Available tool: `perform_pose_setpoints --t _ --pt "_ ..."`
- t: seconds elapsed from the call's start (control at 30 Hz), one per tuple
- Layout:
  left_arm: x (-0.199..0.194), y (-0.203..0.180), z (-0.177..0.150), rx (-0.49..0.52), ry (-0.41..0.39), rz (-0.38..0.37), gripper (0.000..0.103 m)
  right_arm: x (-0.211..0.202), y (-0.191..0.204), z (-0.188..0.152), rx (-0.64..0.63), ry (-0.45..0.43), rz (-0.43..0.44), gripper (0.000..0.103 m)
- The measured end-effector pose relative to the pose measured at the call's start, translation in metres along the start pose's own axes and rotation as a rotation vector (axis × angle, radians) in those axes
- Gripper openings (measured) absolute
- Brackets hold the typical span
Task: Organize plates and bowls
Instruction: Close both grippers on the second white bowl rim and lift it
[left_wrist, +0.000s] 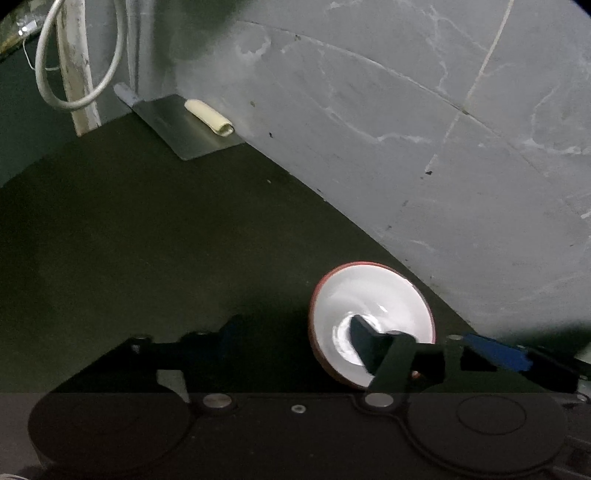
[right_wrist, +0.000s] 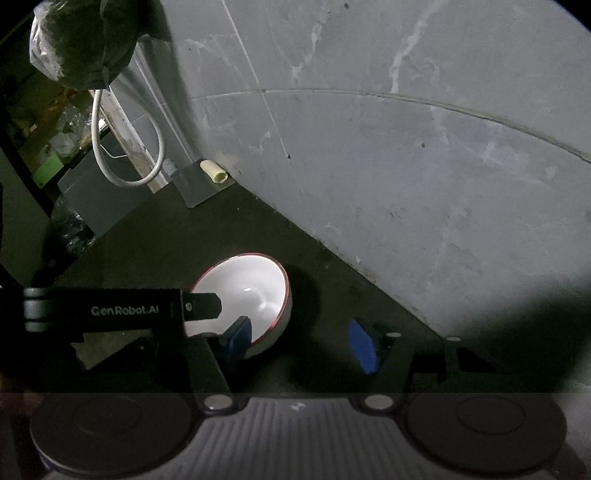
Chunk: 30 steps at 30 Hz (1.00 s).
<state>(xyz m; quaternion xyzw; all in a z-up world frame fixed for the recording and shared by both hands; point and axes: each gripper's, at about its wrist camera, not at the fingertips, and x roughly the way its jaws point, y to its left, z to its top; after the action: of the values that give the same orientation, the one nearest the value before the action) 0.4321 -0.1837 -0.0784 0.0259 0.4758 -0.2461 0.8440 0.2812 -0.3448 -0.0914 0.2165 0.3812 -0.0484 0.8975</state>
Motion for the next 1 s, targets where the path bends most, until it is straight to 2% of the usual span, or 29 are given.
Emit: perform_pose_setpoints --t 0.07,0.17,0.33,0.4,0.47,0.73,1.0 --pt "0.003 0.000 0.000 -0.012 0.012 -0.020 0.034 0.002 -0.001 0.003 0.012 0.016 0.009 0.062" --pt "0.005 0.003 0.000 -0.044 0.027 -0.047 0.023 0.006 -0.004 0.006 0.014 0.027 0.015 0.056" --pt "0.006 0.007 -0.001 -0.078 0.030 -0.071 0.016 0.011 -0.001 0.009 0.009 0.041 0.035 0.039" --pt "0.005 0.007 -0.002 -0.080 0.031 -0.082 0.011 0.012 0.002 0.009 0.003 0.046 0.051 0.026" --pt "0.003 0.008 -0.003 -0.081 0.033 -0.094 0.011 0.011 0.005 0.010 -0.002 0.052 0.068 0.020" --pt "-0.024 0.018 -0.016 -0.098 -0.008 -0.118 0.011 -0.009 0.018 0.003 -0.039 0.049 0.098 0.019" --pt "-0.080 0.036 -0.033 -0.116 -0.083 -0.149 0.011 -0.052 0.037 -0.002 -0.089 0.009 0.201 0.019"
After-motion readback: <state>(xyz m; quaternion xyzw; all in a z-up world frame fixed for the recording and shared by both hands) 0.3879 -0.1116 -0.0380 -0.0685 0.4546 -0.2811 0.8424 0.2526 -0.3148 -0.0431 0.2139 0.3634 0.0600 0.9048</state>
